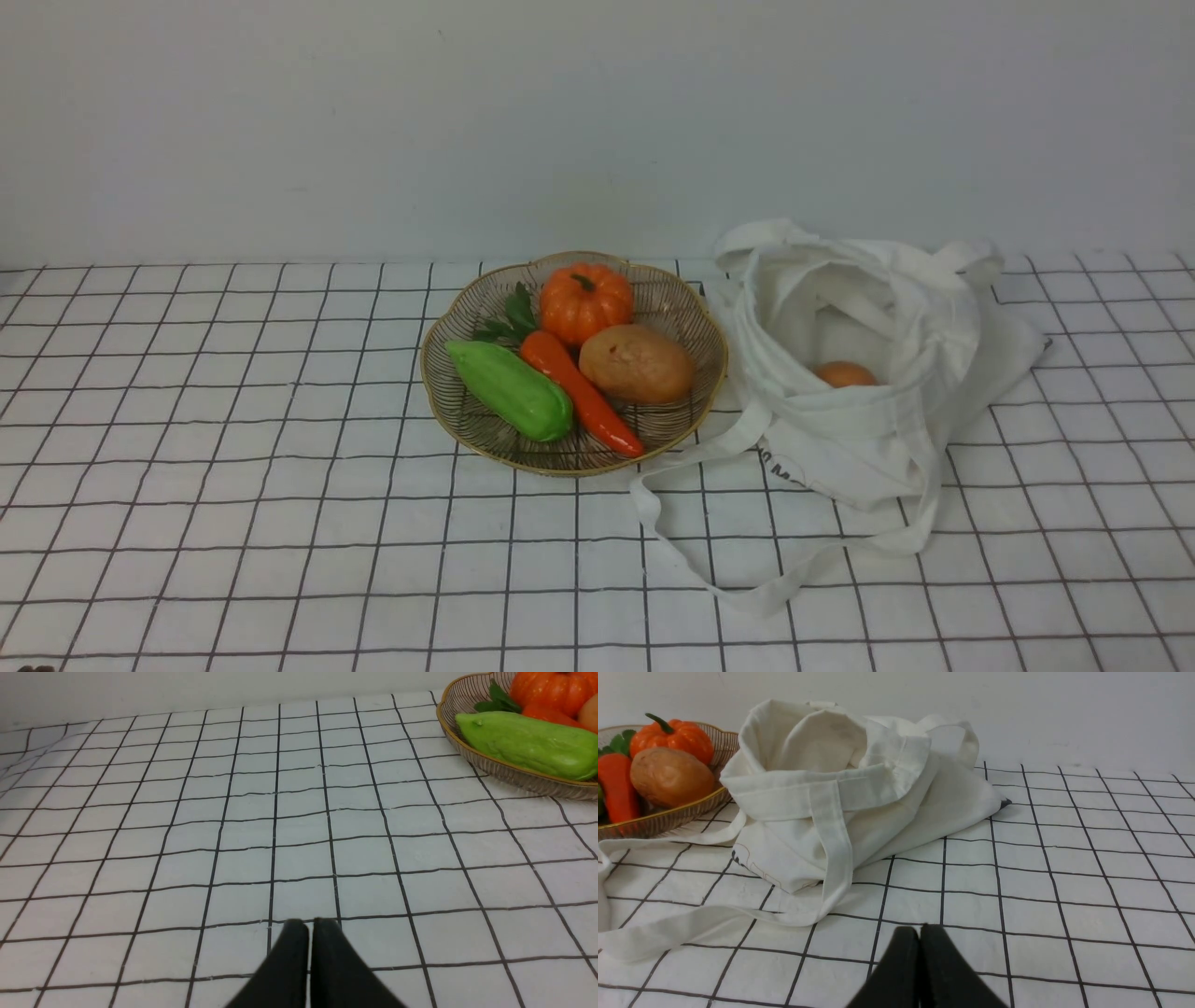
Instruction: Take vegetables from bag on white checkered tablecloth place on plate.
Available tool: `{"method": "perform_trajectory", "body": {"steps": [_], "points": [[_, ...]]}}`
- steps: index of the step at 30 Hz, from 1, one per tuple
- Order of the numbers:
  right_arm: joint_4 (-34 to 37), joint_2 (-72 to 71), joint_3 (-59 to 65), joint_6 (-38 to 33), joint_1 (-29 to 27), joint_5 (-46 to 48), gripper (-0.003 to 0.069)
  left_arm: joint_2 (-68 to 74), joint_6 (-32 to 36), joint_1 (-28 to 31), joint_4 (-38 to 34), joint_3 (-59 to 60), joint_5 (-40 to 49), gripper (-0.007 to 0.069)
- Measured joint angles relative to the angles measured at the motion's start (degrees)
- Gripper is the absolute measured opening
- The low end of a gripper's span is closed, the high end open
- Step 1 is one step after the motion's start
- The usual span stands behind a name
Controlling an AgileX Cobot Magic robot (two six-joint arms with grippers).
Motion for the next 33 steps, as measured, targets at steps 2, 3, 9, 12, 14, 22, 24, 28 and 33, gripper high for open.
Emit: {"method": "perform_trajectory", "body": {"steps": [2, 3, 9, 12, 14, 22, 24, 28, 33], "points": [[0.0, 0.0, 0.0, 0.0, 0.0, 0.0, -0.0015, 0.0, 0.0, 0.0, 0.0, 0.0, 0.0, -0.0008], [0.0, 0.0, 0.0, 0.0, 0.0, 0.0, -0.0015, 0.0, 0.0, 0.0, 0.0, 0.0, 0.0, -0.0008], [0.0, 0.0, 0.0, 0.29, 0.0, 0.0, -0.0015, 0.0, 0.0, 0.0, 0.0, 0.0, 0.0, -0.0008], [0.0, 0.0, 0.0, 1.06, 0.0, 0.0, -0.0015, 0.0, 0.0, 0.0, 0.0, 0.0, 0.0, -0.0008], [0.0, 0.0, 0.0, 1.06, 0.0, 0.0, -0.0015, 0.0, 0.0, 0.0, 0.0, 0.0, 0.0, -0.0008], [0.0, 0.0, 0.0, 1.06, 0.0, 0.0, -0.0015, 0.0, 0.0, 0.0, 0.0, 0.0, 0.0, -0.0008], [0.0, 0.0, 0.0, 1.06, 0.0, 0.0, -0.0015, 0.0, 0.0, 0.0, 0.0, 0.0, 0.0, -0.0008], [0.0, 0.0, 0.0, 1.06, 0.0, 0.0, -0.0015, 0.0, 0.0, 0.0, 0.0, 0.0, 0.0, -0.0008], [0.0, 0.0, 0.0, 1.06, 0.0, 0.0, -0.0015, 0.0, 0.0, 0.0, 0.0, 0.0, 0.0, -0.0008]]}}
